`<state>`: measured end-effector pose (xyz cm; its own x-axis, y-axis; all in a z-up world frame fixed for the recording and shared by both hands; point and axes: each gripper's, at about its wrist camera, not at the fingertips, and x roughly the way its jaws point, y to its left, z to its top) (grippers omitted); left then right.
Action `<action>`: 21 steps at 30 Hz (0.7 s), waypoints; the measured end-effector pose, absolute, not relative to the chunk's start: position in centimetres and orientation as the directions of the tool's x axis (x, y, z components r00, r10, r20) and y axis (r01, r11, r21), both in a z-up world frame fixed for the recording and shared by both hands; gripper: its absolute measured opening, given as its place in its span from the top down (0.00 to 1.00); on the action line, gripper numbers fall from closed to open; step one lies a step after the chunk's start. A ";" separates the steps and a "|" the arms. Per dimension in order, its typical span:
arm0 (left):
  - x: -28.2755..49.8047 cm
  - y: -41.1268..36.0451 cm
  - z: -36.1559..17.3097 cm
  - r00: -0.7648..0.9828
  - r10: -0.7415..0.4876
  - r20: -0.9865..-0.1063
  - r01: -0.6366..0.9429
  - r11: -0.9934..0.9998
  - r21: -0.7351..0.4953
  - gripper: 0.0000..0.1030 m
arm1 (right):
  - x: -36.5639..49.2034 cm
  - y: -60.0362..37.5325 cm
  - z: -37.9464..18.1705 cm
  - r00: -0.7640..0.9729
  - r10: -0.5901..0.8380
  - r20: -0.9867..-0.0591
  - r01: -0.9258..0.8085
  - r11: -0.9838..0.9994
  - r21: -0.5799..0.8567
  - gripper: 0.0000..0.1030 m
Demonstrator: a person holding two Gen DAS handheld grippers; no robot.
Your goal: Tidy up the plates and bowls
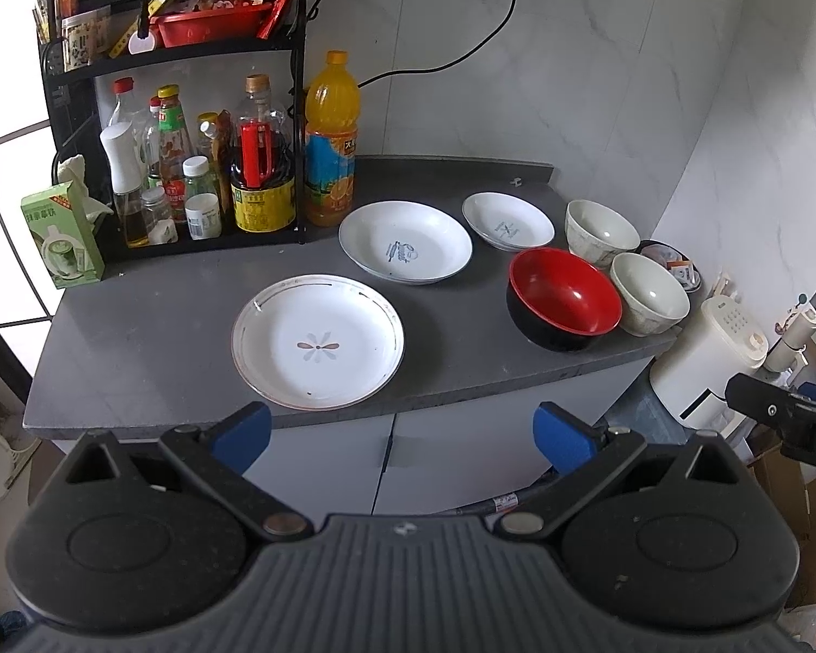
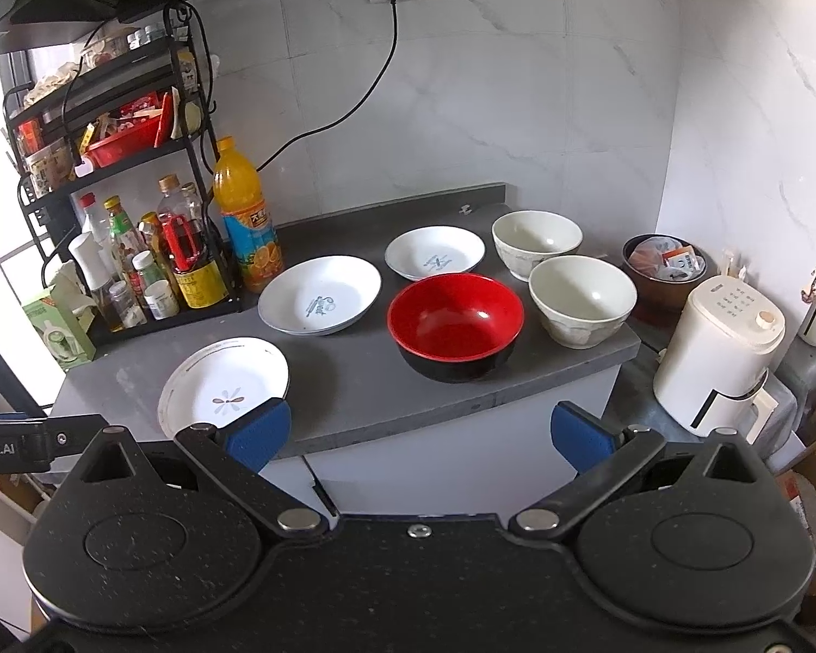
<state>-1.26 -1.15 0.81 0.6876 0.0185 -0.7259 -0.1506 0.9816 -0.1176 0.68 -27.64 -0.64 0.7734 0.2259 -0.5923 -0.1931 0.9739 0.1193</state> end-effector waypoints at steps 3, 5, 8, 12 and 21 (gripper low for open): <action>-1.2 -1.2 0.8 0.688 0.019 -0.726 -0.152 0.981 -0.118 0.01 | 0.7 -27.7 -0.6 0.777 0.222 -0.589 -0.188 0.975 0.120 0.00; -1.3 -1.4 0.7 0.690 0.019 -0.724 -0.151 0.981 -0.118 0.01 | 0.8 -27.7 -0.6 0.781 0.218 -0.586 -0.186 0.976 0.115 0.00; -1.3 -1.4 0.7 0.689 0.019 -0.724 -0.151 0.981 -0.118 0.01 | 0.8 -27.9 -0.6 0.782 0.216 -0.585 -0.185 0.976 0.113 0.00; -1.3 -1.3 0.7 0.689 0.019 -0.724 -0.151 0.982 -0.118 0.01 | 0.9 -28.1 -0.6 0.781 0.218 -0.585 -0.185 0.976 0.116 0.00; -0.8 -1.7 0.6 0.681 0.032 -0.732 -0.170 0.979 -0.116 0.01 | 1.3 -28.3 -0.6 0.778 0.232 -0.584 -0.201 0.972 0.117 0.00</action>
<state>-0.77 -1.69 0.56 0.6809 0.0318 -0.7316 -0.1700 0.9786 -0.1157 1.33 -28.26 -0.59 0.7779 0.2316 -0.5841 -0.2015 0.9725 0.1172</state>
